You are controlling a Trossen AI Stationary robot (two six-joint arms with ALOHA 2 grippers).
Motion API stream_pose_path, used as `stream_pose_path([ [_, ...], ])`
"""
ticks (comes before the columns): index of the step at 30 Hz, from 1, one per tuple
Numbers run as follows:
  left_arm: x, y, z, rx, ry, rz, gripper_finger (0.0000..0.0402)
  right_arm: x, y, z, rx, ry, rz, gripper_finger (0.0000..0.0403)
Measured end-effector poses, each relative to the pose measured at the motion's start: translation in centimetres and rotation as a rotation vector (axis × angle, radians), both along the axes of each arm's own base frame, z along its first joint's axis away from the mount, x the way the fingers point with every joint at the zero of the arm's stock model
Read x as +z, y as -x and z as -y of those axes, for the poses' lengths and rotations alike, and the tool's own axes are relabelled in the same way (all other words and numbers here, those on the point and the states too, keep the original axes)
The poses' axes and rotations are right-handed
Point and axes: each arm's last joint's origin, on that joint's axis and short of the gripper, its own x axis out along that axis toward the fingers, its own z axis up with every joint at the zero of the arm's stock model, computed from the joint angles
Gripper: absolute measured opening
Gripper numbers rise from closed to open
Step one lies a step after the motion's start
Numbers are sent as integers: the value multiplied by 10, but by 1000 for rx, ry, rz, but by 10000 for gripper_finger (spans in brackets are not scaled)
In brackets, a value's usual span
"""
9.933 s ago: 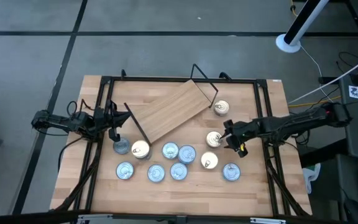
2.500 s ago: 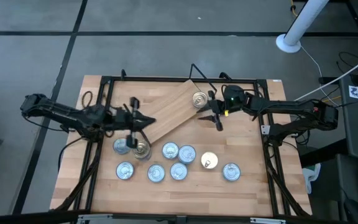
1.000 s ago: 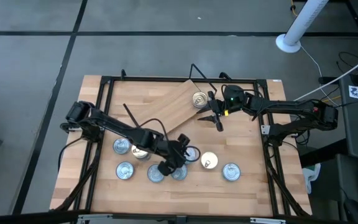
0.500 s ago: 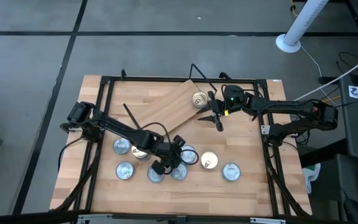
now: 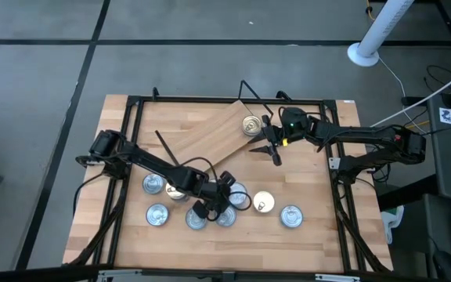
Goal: Stack canned seafood by type on shelf
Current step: Put the yellow blue tuna can on the shelf
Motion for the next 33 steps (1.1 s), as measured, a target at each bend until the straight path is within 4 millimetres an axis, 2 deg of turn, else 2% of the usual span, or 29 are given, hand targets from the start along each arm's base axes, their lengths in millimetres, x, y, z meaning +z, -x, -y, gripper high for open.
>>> stream_pose_path([
  [14,0,-2,-1,1,-49,16,69,-1,0,0,1,1,-5,143],
  [23,2,-7,-8,120,29,64,8,-1,0,0,2,1,-6,143],
  [33,2,-9,-14,175,59,72,2,-1,0,0,2,1,-5,143],
])
